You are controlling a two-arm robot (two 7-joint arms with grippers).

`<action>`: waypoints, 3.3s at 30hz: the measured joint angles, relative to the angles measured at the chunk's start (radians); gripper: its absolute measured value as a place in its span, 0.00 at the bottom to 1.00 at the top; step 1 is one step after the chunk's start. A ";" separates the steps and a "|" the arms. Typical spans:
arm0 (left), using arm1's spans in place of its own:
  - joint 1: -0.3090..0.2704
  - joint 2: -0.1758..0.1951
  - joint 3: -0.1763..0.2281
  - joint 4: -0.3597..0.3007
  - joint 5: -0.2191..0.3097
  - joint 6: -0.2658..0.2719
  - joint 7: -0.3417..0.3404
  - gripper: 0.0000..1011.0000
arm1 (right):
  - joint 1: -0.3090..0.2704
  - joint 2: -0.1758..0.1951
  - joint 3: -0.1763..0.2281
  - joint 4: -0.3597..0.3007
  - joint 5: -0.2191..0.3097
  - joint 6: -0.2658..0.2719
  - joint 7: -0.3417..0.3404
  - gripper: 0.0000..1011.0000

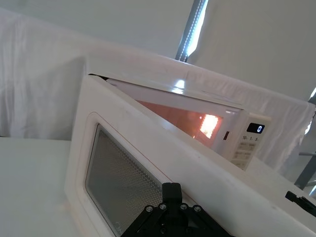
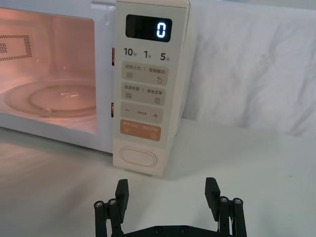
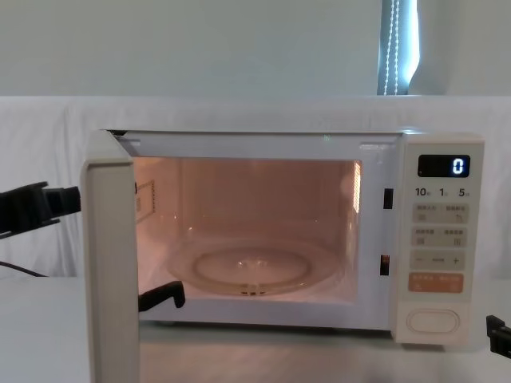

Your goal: Press the button to open the microwave door with one hand; close the microwave door with the other hand.

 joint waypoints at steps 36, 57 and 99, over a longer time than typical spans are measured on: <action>-0.293 -0.014 0.232 0.208 0.019 0.006 0.076 0.00 | 0.000 0.000 0.000 0.000 0.000 0.000 0.000 0.99; -0.466 -0.125 0.307 0.393 0.128 -0.001 0.083 0.00 | 0.000 0.000 0.000 0.000 0.000 0.000 0.000 0.99; -0.622 -0.300 0.286 0.642 0.296 -0.067 0.089 0.00 | 0.000 0.000 0.000 0.000 0.000 0.000 0.000 0.99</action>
